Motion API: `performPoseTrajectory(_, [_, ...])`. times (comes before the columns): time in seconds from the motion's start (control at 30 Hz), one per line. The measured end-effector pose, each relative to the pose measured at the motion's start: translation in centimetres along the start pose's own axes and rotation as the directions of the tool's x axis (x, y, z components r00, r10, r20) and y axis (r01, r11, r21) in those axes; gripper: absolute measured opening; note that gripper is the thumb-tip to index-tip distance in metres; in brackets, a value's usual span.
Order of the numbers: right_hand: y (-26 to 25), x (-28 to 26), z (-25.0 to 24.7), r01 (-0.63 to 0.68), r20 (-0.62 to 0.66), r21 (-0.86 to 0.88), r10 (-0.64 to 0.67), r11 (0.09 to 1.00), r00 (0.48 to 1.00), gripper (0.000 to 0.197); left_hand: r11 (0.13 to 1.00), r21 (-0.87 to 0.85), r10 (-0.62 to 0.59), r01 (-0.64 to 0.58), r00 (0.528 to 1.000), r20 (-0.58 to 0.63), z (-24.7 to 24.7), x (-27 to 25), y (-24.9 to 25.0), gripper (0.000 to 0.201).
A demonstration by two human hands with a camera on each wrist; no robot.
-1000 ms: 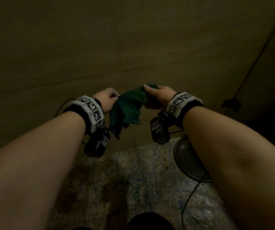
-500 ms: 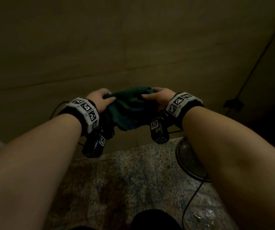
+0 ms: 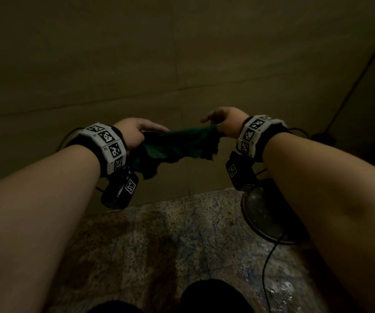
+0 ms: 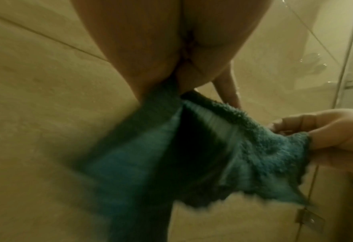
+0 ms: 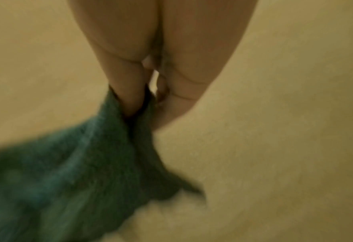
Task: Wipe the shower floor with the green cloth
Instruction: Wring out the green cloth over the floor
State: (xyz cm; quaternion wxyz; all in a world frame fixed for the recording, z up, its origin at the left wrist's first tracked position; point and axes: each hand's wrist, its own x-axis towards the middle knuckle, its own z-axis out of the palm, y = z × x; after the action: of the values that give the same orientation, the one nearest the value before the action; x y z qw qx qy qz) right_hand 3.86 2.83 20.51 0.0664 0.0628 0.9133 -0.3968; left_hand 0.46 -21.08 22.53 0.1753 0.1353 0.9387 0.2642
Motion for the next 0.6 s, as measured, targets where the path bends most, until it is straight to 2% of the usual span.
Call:
performPoseTrajectory(0.1, [-0.4, -0.1, 0.0, 0.057, -0.011, -0.057, -0.058, 0.997, 0.998, 0.029, 0.996, 0.088, -0.008, 0.000, 0.996, 0.085, -0.4, -0.4, 0.3, 0.068])
performPoseTrajectory(0.17, [-0.9, -0.1, -0.2, 0.063, -0.019, -0.067, -0.065, 0.996, 0.998, 0.029, 0.982, 0.186, -0.024, -0.003, 0.989, 0.145, -0.3, -0.5, 0.7, 0.068])
performPoseTrajectory(0.3, [-1.4, -0.2, -0.4, 0.034, -0.033, 0.053, -0.033, 0.998, 0.999, 0.029, 0.930, 0.366, -0.060, -0.018, 0.978, 0.200, 0.1, -0.7, 0.7, 0.068])
performPoseTrajectory(0.4, [-1.5, -0.3, 0.1, -0.063, 0.028, 0.227, 0.058, 0.972, 0.998, 0.033, 0.951, 0.308, -0.088, 0.017, 0.972, 0.217, 0.3, -0.6, 0.1, 0.056])
performPoseTrajectory(0.53, [-1.6, 0.2, 1.1, -0.139, 0.043, 0.337, 0.132, 0.931, 0.990, 0.032, 0.979, 0.185, -0.136, 0.090, 0.957, 0.257, 0.4, -0.1, -0.6, 0.038])
performPoseTrajectory(0.6, [-1.7, 0.4, 1.4, -0.197, 0.068, 0.417, 0.186, 0.887, 0.980, 0.024, 0.987, 0.088, -0.157, 0.138, 0.948, 0.278, 0.6, -0.1, -0.8, 0.043])
